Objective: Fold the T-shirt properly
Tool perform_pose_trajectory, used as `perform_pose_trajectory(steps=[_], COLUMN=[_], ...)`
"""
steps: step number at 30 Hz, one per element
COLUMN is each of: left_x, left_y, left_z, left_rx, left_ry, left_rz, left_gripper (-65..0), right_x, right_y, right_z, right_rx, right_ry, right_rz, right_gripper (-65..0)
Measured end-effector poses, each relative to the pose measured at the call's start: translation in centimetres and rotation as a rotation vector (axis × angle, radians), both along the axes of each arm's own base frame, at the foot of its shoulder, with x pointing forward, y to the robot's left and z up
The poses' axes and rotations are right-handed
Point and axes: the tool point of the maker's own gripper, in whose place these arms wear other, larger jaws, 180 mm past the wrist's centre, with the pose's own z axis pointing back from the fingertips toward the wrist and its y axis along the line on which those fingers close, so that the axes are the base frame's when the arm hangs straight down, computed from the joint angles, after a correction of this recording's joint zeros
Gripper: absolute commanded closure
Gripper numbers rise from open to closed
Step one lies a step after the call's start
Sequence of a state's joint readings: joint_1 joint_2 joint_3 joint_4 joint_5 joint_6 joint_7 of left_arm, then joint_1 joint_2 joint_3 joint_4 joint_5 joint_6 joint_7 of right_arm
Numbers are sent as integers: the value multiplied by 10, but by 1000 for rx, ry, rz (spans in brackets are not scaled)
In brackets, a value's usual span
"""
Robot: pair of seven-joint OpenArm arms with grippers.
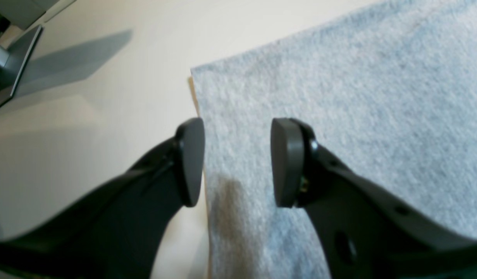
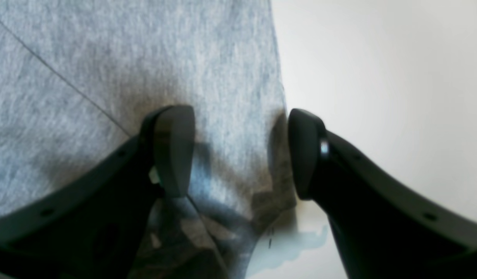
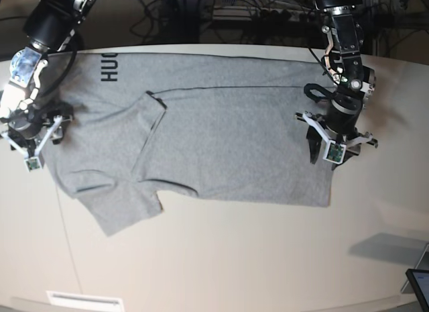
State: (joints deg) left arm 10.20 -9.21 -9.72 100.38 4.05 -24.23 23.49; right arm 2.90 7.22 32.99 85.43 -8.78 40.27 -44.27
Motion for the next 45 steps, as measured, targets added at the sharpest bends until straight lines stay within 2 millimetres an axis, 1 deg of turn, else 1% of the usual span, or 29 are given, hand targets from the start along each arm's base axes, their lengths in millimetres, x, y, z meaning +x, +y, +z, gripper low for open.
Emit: perform_pose_trajectory(steps=[4,9,11,14,15,17,19,24,28,29,34,45], left_x=[0,0,0,0,0,0,0,0,1,0,0,1], left_y=[0,0,0,0,0,0,0,-2,-24,-26,-19,-19], left_z=[0,0,0,0,0,0,0,-1,-5,-6,-6,-4], left_rx=[0,0,0,-1,-1,-1,-1,-3,-31,-39,-17,-21], left_ry=[0,1,1,1,1,1,1,2,10,12,16,8], left_rz=[0,0,0,0,0,0,1,-2,-56,-56,-42,-43], left_gripper=[-272,-272,-272,-272,-272,-272,-272,-272,-272,-272,-272,-272], right_x=[1,11,14,19,18,14,10,9,2,1,2,2], right_y=[0,1,6,16,14,0,-7,-7,-11,-11,-10,-10], right_z=[0,7,9,15,18,21,19,17,9,8,9,9], right_rx=[1,5,46,155,194,221,221,227,221,221,223,223], right_ry=[0,-20,-43,-89,-110,-130,-120,-116,-62,-56,-60,-61], right_rz=[-2,-5,-5,-22,-48,-107,-127,-119,-131,-131,-131,-131], right_gripper=[-369,-370,-370,-370,-370,-370,-370,-370,-370,-370,-369,-367])
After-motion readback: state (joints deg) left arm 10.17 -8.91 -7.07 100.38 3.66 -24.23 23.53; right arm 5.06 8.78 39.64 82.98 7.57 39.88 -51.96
